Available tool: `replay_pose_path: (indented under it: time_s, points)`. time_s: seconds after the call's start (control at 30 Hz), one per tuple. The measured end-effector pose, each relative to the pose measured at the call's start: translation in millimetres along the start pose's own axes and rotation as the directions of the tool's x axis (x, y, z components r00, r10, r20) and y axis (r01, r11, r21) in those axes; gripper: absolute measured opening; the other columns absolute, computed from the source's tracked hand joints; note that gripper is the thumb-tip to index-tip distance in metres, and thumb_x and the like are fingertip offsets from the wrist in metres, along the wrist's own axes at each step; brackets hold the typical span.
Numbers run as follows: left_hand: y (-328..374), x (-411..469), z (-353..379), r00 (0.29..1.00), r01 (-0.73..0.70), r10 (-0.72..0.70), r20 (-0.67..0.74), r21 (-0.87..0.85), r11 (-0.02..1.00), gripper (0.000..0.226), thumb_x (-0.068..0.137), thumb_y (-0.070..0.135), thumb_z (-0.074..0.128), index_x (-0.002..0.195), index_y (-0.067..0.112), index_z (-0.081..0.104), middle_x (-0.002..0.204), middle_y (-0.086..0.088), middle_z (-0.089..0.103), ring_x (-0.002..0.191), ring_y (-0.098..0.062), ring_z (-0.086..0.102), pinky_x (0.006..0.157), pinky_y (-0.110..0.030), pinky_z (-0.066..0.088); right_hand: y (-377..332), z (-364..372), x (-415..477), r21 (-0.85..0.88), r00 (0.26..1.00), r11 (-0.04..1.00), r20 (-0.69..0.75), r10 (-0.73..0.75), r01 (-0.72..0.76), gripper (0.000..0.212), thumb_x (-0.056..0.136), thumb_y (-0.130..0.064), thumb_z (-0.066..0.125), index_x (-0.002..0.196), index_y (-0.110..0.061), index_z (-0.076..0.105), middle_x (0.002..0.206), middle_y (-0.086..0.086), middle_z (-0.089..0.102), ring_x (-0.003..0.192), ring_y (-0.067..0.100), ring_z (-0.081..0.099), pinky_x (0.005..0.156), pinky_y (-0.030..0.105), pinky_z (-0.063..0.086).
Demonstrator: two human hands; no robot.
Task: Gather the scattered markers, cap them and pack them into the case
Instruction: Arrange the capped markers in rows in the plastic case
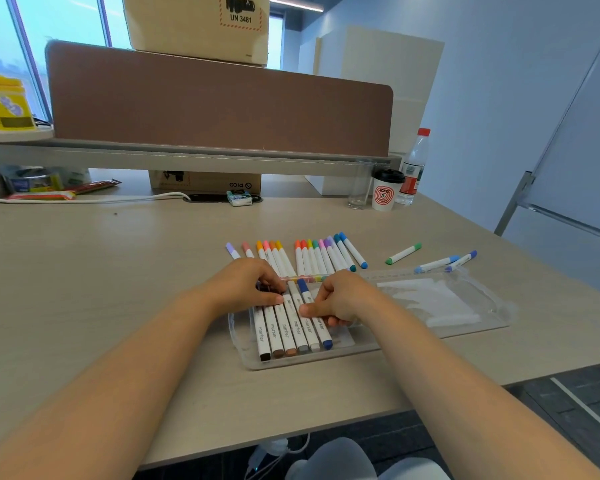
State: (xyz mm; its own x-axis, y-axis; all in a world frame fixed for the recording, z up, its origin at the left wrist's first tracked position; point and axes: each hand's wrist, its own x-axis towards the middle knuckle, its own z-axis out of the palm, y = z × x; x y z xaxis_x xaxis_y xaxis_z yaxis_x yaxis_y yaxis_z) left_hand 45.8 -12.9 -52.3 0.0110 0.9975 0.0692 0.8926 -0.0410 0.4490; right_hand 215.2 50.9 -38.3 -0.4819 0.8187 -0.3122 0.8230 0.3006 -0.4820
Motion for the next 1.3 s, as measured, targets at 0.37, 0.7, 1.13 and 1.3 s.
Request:
replay_pose_path:
  time_s: [0.37, 0.7, 1.13, 1.3]
  points:
    - [-0.6, 0.7, 0.6, 0.999, -0.04, 0.039, 0.022, 0.017, 0.999, 0.025, 0.086, 0.023, 0.063, 0.111, 0.023, 0.067, 0.12, 0.007, 0.056, 0.106, -0.004, 0.05, 0.086, -0.013, 0.037, 11.5, 10.1, -0.7, -0.026, 0.991, 0.993, -0.074, -0.115, 0.114, 0.028, 0.08, -0.042, 0.068, 0.08, -0.015, 0.061, 0.083, -0.001, 0.07, 0.083, 0.013, 0.066, 0.085, 0.03, 0.052]
    - [2.7, 2.4, 7.5, 0.997, -0.066, 0.069, -0.041, 0.074, 0.995, 0.024, 0.087, 0.026, 0.062, 0.11, 0.023, 0.066, 0.121, 0.009, 0.06, 0.108, -0.004, 0.053, 0.09, -0.016, 0.04, 16.0, 9.9, -1.5, 0.002, 0.988, 0.99, -0.059, -0.139, 0.14, 0.027, 0.084, -0.043, 0.063, 0.079, -0.017, 0.061, 0.087, 0.002, 0.072, 0.089, 0.017, 0.067, 0.091, 0.036, 0.051]
    - [26.9, 38.1, 11.6, 0.994, -0.106, 0.104, 0.023, 0.27, 0.957, 0.03, 0.09, 0.037, 0.055, 0.118, 0.026, 0.061, 0.116, 0.007, 0.053, 0.1, -0.006, 0.049, 0.086, -0.021, 0.043, 34.3, -24.1, 2.4, 0.194, 0.958, 0.964, -0.256, -0.131, 0.183, 0.014, 0.085, -0.02, 0.066, 0.075, -0.022, 0.058, 0.081, 0.001, 0.065, 0.078, 0.015, 0.062, 0.08, 0.03, 0.054]
    - [46.0, 68.3, 23.7, 0.988, -0.153, 0.156, 0.011, 0.274, 0.949, 0.03, 0.09, 0.038, 0.055, 0.117, 0.027, 0.063, 0.112, 0.005, 0.055, 0.098, -0.008, 0.05, 0.085, -0.026, 0.045, 69.2, -45.6, 17.2, 0.317, 0.905, 0.935, -0.425, -0.011, 0.16, 0.013, 0.087, -0.013, 0.063, 0.074, -0.015, 0.059, 0.07, 0.002, 0.065, 0.061, 0.008, 0.057, 0.073, 0.027, 0.051]
